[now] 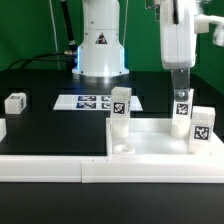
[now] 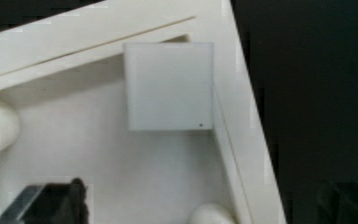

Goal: Assemble square table

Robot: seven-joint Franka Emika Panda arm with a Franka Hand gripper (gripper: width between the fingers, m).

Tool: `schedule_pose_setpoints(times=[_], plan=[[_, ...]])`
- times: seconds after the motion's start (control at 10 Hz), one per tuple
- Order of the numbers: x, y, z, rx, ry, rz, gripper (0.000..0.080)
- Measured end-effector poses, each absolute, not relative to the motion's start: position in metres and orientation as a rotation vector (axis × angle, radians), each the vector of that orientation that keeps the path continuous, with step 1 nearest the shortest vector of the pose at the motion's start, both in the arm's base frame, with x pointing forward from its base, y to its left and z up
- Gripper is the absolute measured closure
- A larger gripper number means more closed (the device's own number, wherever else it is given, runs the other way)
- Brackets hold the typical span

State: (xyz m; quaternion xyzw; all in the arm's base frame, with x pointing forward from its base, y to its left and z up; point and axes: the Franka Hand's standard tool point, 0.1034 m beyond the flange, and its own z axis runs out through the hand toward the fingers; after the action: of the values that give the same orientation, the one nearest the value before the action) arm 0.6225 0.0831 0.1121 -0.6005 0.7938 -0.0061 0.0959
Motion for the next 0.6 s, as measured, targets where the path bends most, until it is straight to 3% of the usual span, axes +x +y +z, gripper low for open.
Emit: schedule_pose_setpoints(times=[0.2, 0.4, 0.6], plan=[[0.578, 0.058, 0.105, -2.011, 2.167, -0.084, 0.0150], [0.541, 0.016, 0.114, -2.226, 1.932, -0.124, 0.0150], [0.539, 0.014, 0.112, -2.374, 1.764, -0.143, 0.0150]])
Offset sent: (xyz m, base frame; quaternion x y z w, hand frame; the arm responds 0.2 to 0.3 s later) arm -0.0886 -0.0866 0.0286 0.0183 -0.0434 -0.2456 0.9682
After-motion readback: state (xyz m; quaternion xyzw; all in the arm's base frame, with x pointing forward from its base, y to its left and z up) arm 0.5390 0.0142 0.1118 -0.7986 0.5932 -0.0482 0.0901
